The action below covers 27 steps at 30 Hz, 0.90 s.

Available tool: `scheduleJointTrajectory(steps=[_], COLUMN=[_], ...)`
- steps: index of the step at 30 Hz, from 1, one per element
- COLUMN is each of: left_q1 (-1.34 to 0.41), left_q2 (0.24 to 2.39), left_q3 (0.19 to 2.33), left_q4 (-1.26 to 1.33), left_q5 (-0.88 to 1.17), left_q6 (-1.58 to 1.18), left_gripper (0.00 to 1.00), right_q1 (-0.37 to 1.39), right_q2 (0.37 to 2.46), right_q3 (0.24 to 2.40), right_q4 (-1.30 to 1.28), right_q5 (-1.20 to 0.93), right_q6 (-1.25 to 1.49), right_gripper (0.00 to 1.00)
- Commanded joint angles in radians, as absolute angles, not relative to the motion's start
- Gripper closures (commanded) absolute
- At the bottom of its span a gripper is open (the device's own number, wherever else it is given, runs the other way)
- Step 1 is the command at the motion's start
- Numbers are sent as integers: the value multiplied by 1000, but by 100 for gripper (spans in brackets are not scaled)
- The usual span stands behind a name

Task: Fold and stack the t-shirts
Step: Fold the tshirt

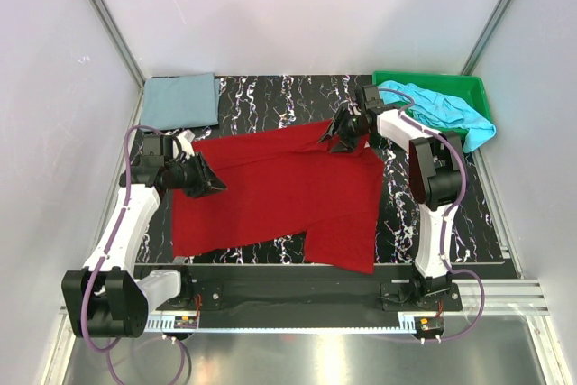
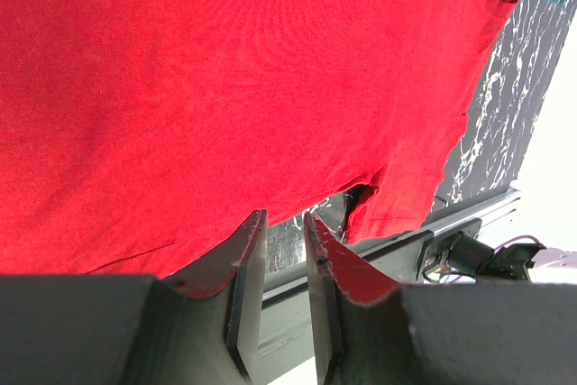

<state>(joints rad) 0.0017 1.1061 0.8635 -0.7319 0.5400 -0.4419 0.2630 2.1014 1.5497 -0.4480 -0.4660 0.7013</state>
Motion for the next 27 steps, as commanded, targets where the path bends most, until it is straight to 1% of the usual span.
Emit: scheduleJointTrajectory(steps=[1, 6, 23, 27], left_q1=[5, 5, 5, 5], left_q2=[1092, 1094, 1111, 1115], left_q3=[876, 877, 888, 890], left_q4=[-704, -704, -704, -706], left_q5=[571, 572, 572, 574], left_q6=[-434, -430, -422, -420], left_gripper=[73, 73, 73, 73], right_q1=[268, 268, 268, 268], right_q2=[2097, 2114, 2137, 2149], right_q3=[1543, 1536, 1514, 1523], right_q4=[-390, -365, -354, -338], right_q5=[-509, -518, -502, -512], right_q6=[738, 759, 749, 749], right_gripper=[42, 44, 44, 48])
